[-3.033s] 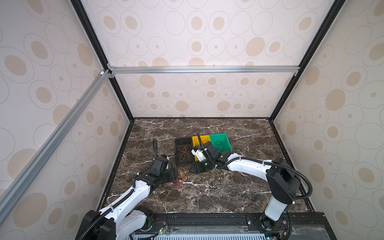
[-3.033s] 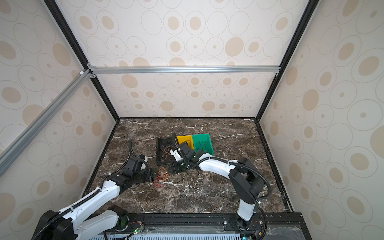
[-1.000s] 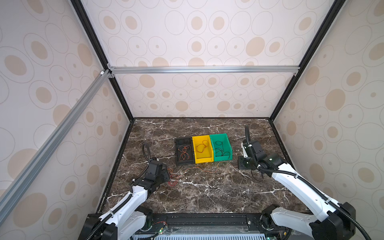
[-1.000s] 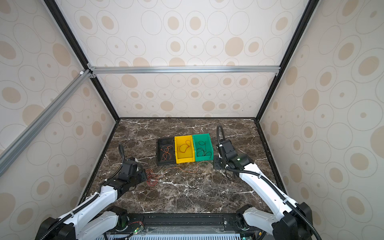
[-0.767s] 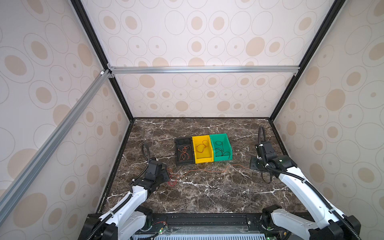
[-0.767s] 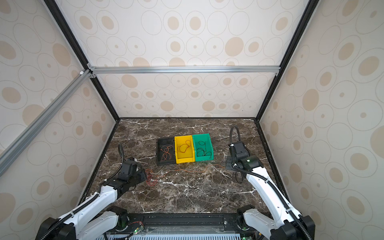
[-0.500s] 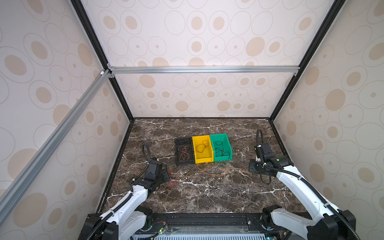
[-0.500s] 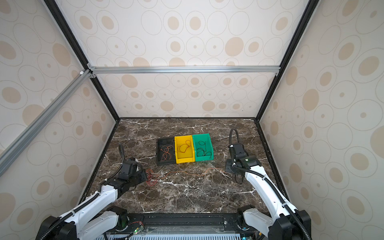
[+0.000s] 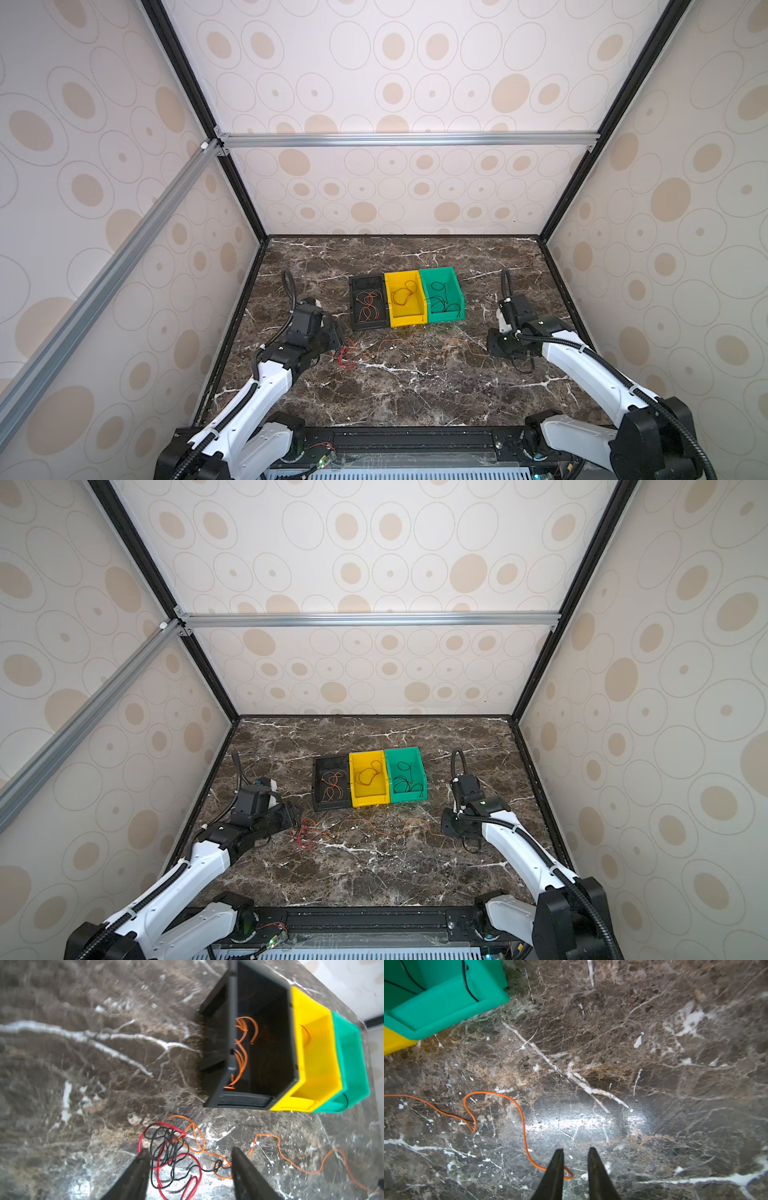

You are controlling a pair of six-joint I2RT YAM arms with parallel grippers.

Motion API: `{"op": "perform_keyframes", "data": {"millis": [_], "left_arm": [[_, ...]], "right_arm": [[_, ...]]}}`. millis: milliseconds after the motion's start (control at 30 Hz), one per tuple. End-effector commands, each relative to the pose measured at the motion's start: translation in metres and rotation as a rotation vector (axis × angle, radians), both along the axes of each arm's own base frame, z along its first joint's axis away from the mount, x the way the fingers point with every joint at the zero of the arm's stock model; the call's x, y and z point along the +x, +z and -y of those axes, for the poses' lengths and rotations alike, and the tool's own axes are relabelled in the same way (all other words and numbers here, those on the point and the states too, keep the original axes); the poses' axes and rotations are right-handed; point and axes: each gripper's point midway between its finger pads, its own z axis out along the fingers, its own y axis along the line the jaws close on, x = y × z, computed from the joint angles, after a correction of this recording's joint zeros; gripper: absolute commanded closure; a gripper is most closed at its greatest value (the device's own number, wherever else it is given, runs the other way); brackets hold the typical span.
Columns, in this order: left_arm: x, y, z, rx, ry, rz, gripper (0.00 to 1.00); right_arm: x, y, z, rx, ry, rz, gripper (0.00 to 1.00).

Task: Untangle the cables

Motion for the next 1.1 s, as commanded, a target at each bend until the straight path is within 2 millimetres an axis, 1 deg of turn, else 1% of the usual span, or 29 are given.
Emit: {"op": "perform_keyframes", "data": {"millis": [0, 67, 133, 233, 300, 400, 467, 600, 667, 733, 833, 900, 933, 1000, 1067], "left_arm": [[-0.007, 0.009, 0.019, 0.01, -0.099, -0.004, 0.27], [-0.012, 0.001, 0.027, 0.033, -0.136, -0.022, 0.25], [-0.017, -0.012, 0.028, 0.063, -0.148, -0.056, 0.25], [-0.024, -0.031, 0.023, 0.103, -0.144, -0.097, 0.25], [-0.027, -0.042, 0.016, 0.136, -0.129, -0.118, 0.25], [-0.026, -0.051, 0.017, 0.141, -0.132, -0.136, 0.25], [-0.025, -0.06, 0.017, 0.146, -0.121, -0.148, 0.26], [-0.029, -0.081, 0.013, 0.155, -0.096, -0.189, 0.34], [-0.029, -0.085, 0.008, 0.166, -0.07, -0.195, 0.42], [-0.028, -0.084, 0.005, 0.166, -0.042, -0.18, 0.47], [-0.026, -0.085, 0.004, 0.15, -0.02, -0.16, 0.57], [-0.028, -0.091, 0.001, 0.153, -0.007, -0.177, 0.74], [-0.029, -0.093, 0.0, 0.156, -0.004, -0.183, 0.8], [-0.031, -0.096, -0.002, 0.163, 0.003, -0.195, 0.9], [-0.03, -0.094, -0.005, 0.169, 0.021, -0.19, 0.95]], "right_arm": [[-0.004, 0.004, 0.004, -0.03, 0.015, 0.006, 0.68], [-0.002, 0.014, 0.011, -0.064, 0.005, 0.032, 0.61], [0.001, 0.026, 0.013, -0.075, 0.001, 0.063, 0.57], [0.004, 0.044, 0.019, -0.094, -0.019, 0.114, 0.55], [0.005, 0.055, 0.019, -0.082, -0.028, 0.15, 0.55], [0.004, 0.065, 0.014, -0.043, -0.032, 0.174, 0.54], [0.002, 0.067, 0.016, -0.042, -0.042, 0.181, 0.54], [0.0, 0.073, 0.023, -0.057, -0.084, 0.204, 0.51], [-0.002, 0.074, 0.024, -0.058, -0.093, 0.186, 0.51], [-0.003, 0.074, 0.028, -0.068, -0.108, 0.161, 0.51], [0.0, 0.073, 0.028, -0.025, -0.122, 0.162, 0.53], [0.002, 0.071, 0.028, -0.002, -0.135, 0.16, 0.55], [0.003, 0.069, 0.03, -0.002, -0.142, 0.157, 0.56], [0.003, 0.064, 0.037, -0.012, -0.167, 0.137, 0.58], [0.002, 0.057, 0.047, -0.032, -0.207, 0.119, 0.61]]}}
